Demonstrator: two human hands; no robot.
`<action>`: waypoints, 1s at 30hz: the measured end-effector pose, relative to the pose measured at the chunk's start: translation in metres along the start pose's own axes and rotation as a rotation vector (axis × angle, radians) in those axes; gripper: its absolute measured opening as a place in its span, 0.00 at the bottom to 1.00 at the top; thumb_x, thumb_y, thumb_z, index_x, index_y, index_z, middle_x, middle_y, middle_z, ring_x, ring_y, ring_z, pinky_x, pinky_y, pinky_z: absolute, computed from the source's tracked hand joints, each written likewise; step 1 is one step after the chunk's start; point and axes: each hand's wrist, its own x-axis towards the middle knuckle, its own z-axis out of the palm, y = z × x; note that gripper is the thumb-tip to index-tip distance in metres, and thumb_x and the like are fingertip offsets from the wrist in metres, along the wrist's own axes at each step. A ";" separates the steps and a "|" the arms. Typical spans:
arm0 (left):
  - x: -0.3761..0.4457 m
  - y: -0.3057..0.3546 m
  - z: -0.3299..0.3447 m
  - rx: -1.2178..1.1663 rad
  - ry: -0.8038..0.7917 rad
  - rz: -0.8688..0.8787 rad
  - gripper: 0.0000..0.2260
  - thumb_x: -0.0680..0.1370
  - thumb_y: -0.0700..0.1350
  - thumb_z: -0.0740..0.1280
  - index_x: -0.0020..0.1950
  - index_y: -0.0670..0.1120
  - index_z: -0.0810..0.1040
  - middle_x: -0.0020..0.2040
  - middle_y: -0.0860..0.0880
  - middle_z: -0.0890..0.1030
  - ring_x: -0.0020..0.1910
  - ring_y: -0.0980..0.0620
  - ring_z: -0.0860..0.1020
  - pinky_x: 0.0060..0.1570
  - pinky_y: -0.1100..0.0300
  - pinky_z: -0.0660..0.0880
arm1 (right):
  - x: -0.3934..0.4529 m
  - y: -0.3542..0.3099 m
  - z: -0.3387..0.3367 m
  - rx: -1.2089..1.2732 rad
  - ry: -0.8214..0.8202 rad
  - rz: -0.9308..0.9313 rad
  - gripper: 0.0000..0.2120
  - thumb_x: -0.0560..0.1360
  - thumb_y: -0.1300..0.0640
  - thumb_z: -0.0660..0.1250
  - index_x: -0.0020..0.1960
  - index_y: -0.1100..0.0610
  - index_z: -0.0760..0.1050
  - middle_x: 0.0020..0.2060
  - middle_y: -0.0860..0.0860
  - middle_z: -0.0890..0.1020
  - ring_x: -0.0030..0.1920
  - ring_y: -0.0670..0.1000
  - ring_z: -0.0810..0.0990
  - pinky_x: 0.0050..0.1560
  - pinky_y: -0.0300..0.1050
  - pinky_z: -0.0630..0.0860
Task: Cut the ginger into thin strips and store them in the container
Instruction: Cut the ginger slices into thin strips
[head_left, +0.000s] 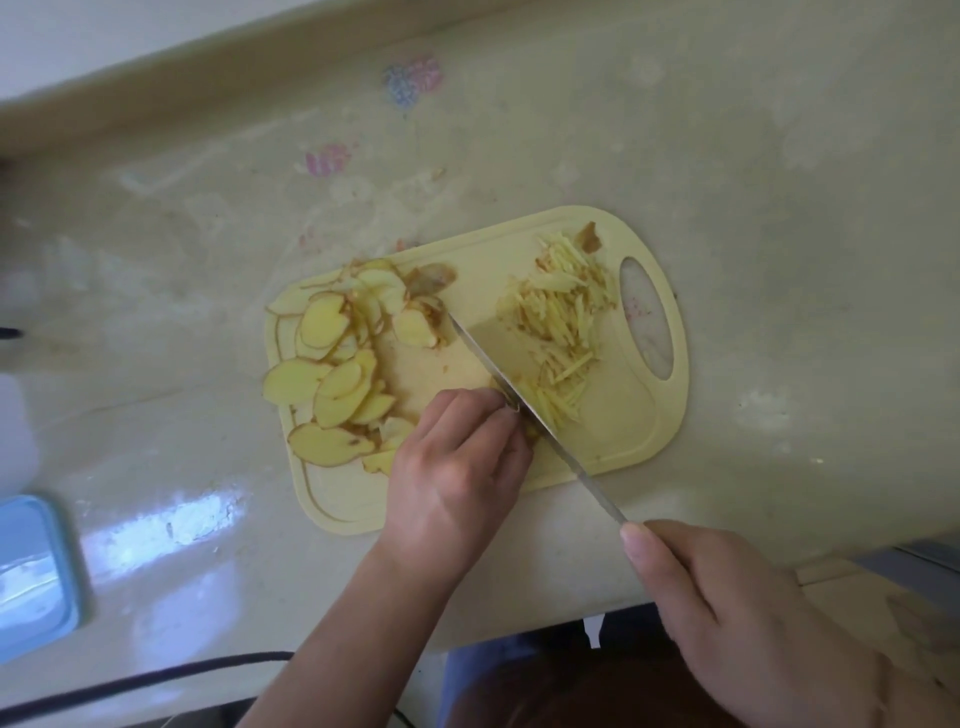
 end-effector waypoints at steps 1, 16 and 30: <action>0.000 0.002 -0.001 -0.005 -0.002 0.004 0.02 0.76 0.33 0.72 0.44 0.37 0.84 0.45 0.43 0.83 0.41 0.45 0.80 0.46 0.58 0.76 | 0.004 0.002 0.001 0.052 -0.027 0.001 0.38 0.67 0.19 0.38 0.38 0.49 0.69 0.28 0.50 0.75 0.28 0.47 0.73 0.33 0.42 0.69; 0.002 0.004 -0.004 -0.017 -0.041 -0.045 0.05 0.70 0.30 0.74 0.43 0.37 0.84 0.45 0.44 0.83 0.42 0.45 0.80 0.47 0.60 0.75 | -0.012 -0.015 -0.011 -0.003 0.033 0.001 0.41 0.68 0.19 0.38 0.34 0.53 0.72 0.30 0.47 0.77 0.29 0.44 0.75 0.33 0.38 0.71; -0.001 0.002 -0.004 0.001 -0.041 -0.023 0.02 0.74 0.33 0.74 0.44 0.38 0.85 0.43 0.44 0.82 0.41 0.45 0.80 0.46 0.58 0.76 | 0.004 -0.009 0.001 0.045 -0.036 0.010 0.37 0.69 0.22 0.40 0.33 0.53 0.66 0.28 0.47 0.76 0.29 0.47 0.74 0.34 0.41 0.68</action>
